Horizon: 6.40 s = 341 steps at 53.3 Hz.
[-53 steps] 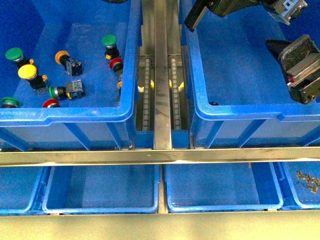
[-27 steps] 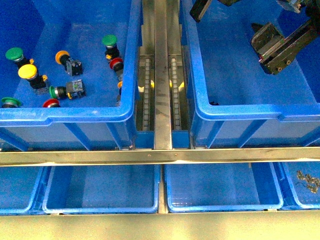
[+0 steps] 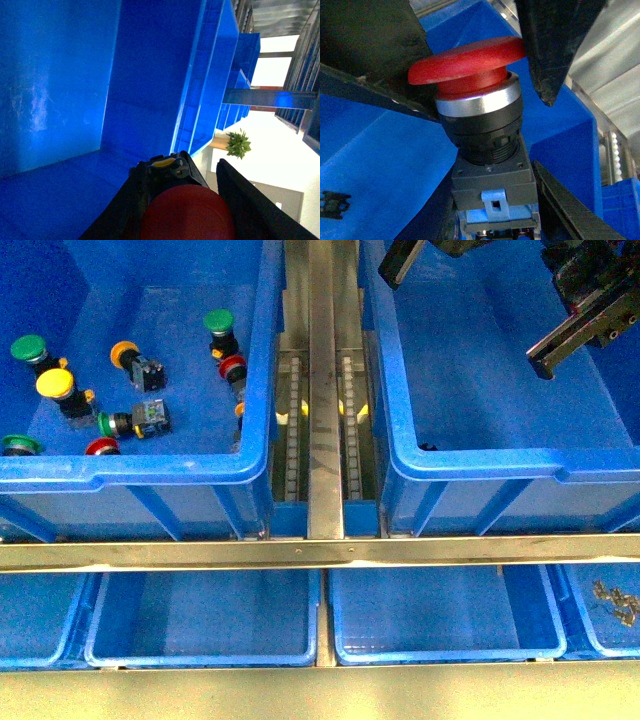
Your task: Pick red and yellow buttons and place in box
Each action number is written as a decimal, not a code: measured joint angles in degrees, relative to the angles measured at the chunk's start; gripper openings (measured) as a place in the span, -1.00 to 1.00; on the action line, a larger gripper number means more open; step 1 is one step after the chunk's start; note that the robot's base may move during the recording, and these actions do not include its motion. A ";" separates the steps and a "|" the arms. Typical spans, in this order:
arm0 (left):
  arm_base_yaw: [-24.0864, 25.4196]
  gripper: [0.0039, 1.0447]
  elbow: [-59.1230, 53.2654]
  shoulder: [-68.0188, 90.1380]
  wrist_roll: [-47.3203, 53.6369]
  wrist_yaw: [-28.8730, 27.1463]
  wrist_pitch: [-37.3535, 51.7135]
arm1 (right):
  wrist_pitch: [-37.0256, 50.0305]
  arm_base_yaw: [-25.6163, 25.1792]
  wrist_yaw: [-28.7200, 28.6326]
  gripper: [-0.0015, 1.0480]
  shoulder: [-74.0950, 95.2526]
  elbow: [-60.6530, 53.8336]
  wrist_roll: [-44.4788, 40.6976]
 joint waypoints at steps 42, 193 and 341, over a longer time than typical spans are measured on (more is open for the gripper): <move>10.34 0.85 -21.09 -12.17 13.05 -12.07 7.30 | -8.04 -2.05 -3.56 -0.46 -2.97 -3.13 -1.38; 31.28 -0.96 -96.13 -112.43 65.20 -30.73 6.71 | -26.36 0.02 4.35 -0.48 -30.95 -15.74 21.00; 31.30 0.85 -96.13 -125.02 65.37 -30.73 -6.86 | -37.97 5.84 2.43 0.87 26.62 57.64 26.18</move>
